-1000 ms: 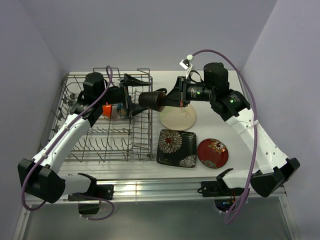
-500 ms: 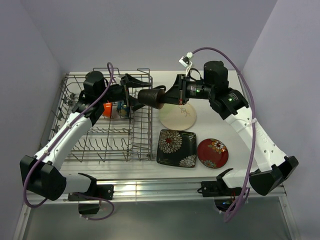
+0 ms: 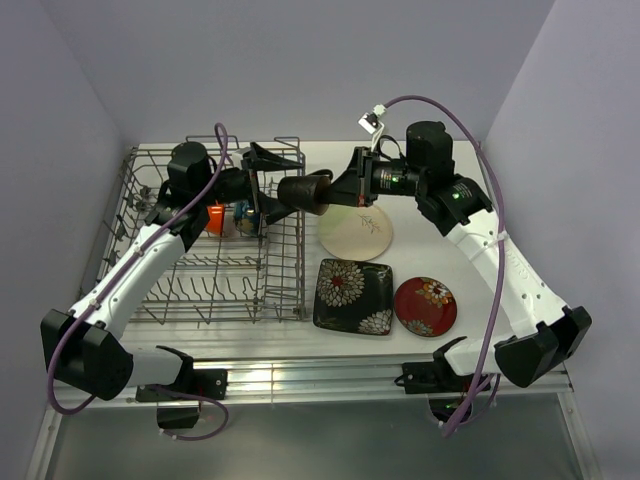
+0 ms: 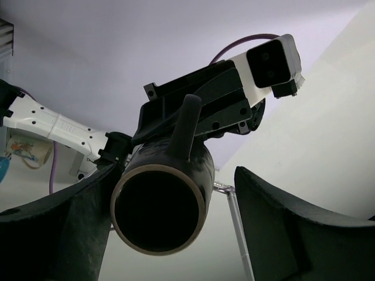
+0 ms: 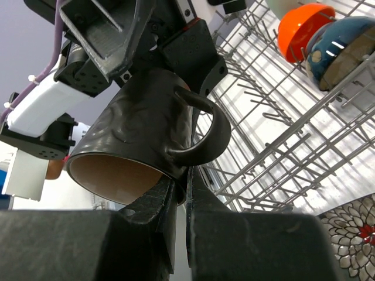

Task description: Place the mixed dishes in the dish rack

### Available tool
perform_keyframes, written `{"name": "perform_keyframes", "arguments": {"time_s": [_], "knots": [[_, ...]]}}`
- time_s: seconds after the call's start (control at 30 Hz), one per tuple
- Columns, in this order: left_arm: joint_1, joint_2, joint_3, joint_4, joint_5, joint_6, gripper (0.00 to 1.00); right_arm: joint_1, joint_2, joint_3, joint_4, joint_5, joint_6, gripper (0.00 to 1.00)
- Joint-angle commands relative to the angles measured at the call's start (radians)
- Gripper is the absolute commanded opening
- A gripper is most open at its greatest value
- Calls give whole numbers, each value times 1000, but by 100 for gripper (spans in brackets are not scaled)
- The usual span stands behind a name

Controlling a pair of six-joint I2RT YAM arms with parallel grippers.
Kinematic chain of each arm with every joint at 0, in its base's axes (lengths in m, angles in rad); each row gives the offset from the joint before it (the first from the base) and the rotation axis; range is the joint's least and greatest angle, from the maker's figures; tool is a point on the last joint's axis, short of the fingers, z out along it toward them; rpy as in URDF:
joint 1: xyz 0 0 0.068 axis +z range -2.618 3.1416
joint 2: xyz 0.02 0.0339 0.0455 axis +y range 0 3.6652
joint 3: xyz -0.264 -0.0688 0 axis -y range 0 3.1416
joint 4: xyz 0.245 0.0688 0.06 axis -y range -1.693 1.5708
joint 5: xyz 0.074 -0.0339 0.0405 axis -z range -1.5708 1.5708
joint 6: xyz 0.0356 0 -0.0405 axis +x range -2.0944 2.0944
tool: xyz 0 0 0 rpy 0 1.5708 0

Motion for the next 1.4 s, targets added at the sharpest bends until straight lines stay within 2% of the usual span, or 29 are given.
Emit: {"name": "perform_keyframes", "arguments": {"time_s": [0.0, 0.23, 0.33, 0.37, 0.4, 0.43, 0.57, 0.6, 0.63, 0.73, 0.8, 0.83, 0.87, 0.9, 0.93, 0.97, 1.0, 1.03, 1.1, 1.13, 1.37], "knots": [[-6, -17, 13, 105, 18, -228, 82, -19, -10, -11, 35, 12, -23, 0], [-6, -15, 1, 157, 11, -251, 62, -28, -12, -23, 45, -8, -20, 0], [-6, -12, -12, 180, 11, -256, 44, -30, -12, -27, 48, -11, -20, 0], [-6, -14, -22, 194, 4, -259, 24, -31, -10, -27, 46, -10, -18, 0], [-4, -14, -28, 209, 2, -268, 13, -31, -4, -22, 37, -7, -19, 2], [-4, -11, -36, 240, 4, -273, 0, -33, 1, -17, 26, -1, -21, 14], [2, -6, -42, 254, -5, -259, 0, -39, 11, 9, -43, 51, -55, 68], [7, 0, -35, 248, -4, -238, 0, -41, 7, 12, -56, 74, -58, 96], [14, 6, -25, 242, -4, -225, 0, -45, -1, 15, -67, 94, -62, 100], [88, 8, 33, 167, -4, -140, 0, -82, -47, -6, -87, 153, -67, 100], [201, 9, 100, -136, -19, 73, 0, -122, -94, -22, -99, 209, -67, 100], [248, 19, 199, -272, -31, 177, 0, -134, -108, -31, -128, 238, -72, 100], [346, 31, 253, -422, -53, 391, 0, -143, -122, -36, -144, 269, -76, 100], [387, 64, 313, -697, -129, 493, 0, -154, -142, -42, -158, 301, -82, 100], [445, 89, 434, -835, -186, 599, 0, -156, -148, -59, -181, 311, -99, 100], [511, 110, 489, -957, -252, 761, 0, -156, -159, -69, -190, 318, -107, 100], [533, 147, 545, -1123, -321, 820, 0, -156, -162, -82, -196, 318, -110, 100], [549, 163, 636, -1189, -475, 868, 0, -156, -163, -108, -201, 305, -121, 100], [565, 187, 695, -1290, -620, 948, 0, -156, -160, -135, -207, 288, -131, 100], [565, 193, 726, -1313, -745, 962, 0, -156, -159, -157, -202, 283, -139, 100], [537, 177, 639, -1334, -1079, 1042, 0, -148, -102, -174, -173, 231, -141, 100]]}}
